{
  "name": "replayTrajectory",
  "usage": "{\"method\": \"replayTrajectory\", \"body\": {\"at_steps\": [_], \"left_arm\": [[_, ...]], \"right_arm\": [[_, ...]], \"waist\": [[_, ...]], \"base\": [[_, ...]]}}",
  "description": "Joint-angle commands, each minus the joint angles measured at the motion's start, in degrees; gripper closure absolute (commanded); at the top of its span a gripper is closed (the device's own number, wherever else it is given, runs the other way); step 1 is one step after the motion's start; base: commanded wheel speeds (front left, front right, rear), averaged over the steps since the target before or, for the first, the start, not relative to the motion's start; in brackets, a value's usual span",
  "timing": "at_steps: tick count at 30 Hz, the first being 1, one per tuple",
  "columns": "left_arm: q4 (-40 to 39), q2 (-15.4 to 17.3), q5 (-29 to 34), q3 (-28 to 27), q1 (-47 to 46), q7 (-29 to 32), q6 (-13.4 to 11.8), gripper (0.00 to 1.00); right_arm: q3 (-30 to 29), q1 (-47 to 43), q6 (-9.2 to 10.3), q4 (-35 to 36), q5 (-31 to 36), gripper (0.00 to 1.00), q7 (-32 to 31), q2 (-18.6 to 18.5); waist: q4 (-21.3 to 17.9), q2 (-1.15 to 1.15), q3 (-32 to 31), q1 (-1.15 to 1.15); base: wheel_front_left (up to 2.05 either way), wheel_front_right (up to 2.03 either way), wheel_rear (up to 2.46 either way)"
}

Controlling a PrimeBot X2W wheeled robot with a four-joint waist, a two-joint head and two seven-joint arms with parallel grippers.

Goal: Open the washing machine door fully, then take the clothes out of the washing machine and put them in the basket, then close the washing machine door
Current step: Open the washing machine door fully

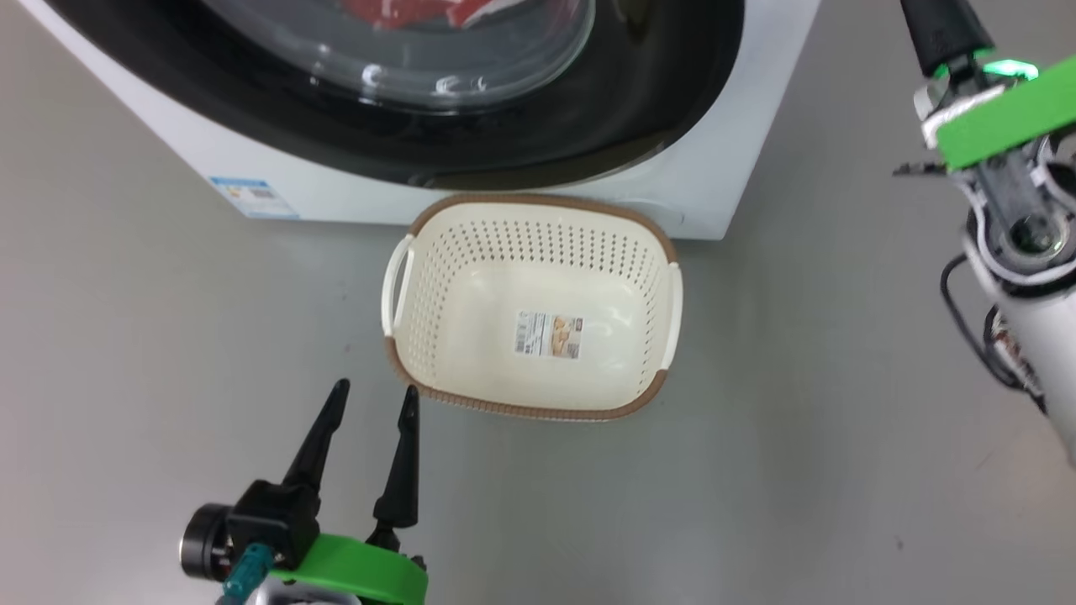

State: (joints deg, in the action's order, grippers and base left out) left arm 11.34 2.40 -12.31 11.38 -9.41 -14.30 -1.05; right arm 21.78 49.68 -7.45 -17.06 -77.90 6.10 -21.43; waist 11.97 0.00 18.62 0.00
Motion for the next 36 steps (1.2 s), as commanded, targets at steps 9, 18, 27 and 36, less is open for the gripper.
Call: {"method": "replayTrajectory", "body": {"at_steps": [9,18,27,36], "left_arm": [[-1.46,0.48,-2.67,1.24,-4.36,-0.7,-1.08,0.0],[-1.45,0.48,-4.18,2.64,-6.35,-0.7,-1.37,0.0],[-1.76,0.48,-5.75,4.18,-7.19,-0.7,-1.88,0.0],[-1.75,0.48,-6.5,4.66,-7.11,-0.7,-2.41,0.0]], "right_arm": [[-0.51,8.31,-0.03,0.53,-15.85,1.0,-16.85,-2.85],[-2.92,15.01,-0.03,-6.34,-22.92,1.0,-30.52,-3.25],[-3.63,20.61,-0.03,-11.35,-24.69,1.0,-37.13,-1.15],[-2.66,19.37,-0.03,-12.13,-22.7,1.0,-41.07,0.48]], "waist": [[4.32,0.0,7.38,0.0],[6.13,0.0,10.22,0.0],[7.84,0.0,11.85,0.0],[8.3,0.0,10.85,0.0]], "base": [[0.0,0.0,0.0],[0.0,0.0,0.0],[0.0,0.0,0.0],[0.0,0.0,0.0]]}}
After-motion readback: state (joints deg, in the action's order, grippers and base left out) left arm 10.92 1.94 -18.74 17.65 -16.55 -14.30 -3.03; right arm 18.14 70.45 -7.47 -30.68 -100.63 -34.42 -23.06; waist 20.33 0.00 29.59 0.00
